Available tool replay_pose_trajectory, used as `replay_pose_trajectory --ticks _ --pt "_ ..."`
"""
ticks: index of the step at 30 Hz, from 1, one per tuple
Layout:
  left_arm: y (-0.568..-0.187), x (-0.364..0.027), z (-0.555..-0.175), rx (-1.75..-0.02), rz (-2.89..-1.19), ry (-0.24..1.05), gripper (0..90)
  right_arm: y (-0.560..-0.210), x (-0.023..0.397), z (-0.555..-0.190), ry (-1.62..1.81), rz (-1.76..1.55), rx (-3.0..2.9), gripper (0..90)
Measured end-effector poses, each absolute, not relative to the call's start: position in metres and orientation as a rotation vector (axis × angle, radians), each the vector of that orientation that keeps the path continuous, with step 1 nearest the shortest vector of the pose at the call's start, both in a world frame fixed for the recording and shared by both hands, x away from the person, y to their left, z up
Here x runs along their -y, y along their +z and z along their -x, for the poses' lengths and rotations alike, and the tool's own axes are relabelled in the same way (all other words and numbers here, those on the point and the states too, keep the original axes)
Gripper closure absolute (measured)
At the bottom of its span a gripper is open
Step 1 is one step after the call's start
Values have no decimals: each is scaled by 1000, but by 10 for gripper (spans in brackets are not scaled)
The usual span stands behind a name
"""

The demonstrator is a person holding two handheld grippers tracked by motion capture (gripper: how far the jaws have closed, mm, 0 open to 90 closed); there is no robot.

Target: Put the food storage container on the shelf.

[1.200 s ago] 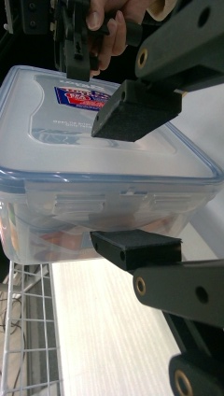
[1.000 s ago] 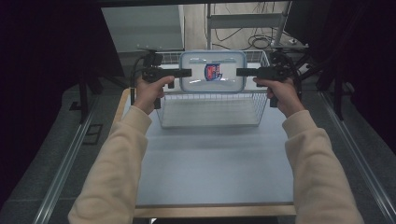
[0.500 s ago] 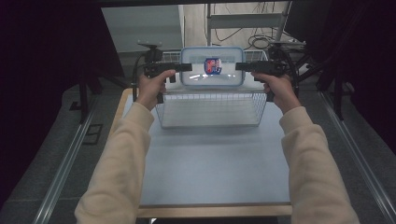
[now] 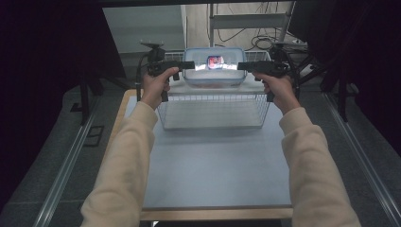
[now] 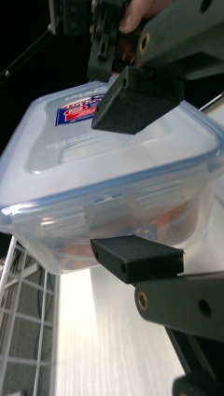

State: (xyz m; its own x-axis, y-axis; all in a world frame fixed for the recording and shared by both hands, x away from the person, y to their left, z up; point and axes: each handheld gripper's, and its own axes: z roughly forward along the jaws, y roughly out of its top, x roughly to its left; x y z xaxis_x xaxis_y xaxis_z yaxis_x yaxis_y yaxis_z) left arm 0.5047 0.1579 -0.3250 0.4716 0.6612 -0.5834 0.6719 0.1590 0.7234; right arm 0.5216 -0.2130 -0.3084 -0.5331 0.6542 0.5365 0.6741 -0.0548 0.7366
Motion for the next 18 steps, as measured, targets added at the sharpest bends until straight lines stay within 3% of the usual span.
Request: replay_pose_trajectory --ticks 10,18 --pt "-330 -156 -506 -1201 -1527 -14 375 -311 204 -522 -1679 1568 2171 356" --pt "-321 -161 -492 -1160 -1524 68 357 -296 212 -502 -1829 1576 2268 264"
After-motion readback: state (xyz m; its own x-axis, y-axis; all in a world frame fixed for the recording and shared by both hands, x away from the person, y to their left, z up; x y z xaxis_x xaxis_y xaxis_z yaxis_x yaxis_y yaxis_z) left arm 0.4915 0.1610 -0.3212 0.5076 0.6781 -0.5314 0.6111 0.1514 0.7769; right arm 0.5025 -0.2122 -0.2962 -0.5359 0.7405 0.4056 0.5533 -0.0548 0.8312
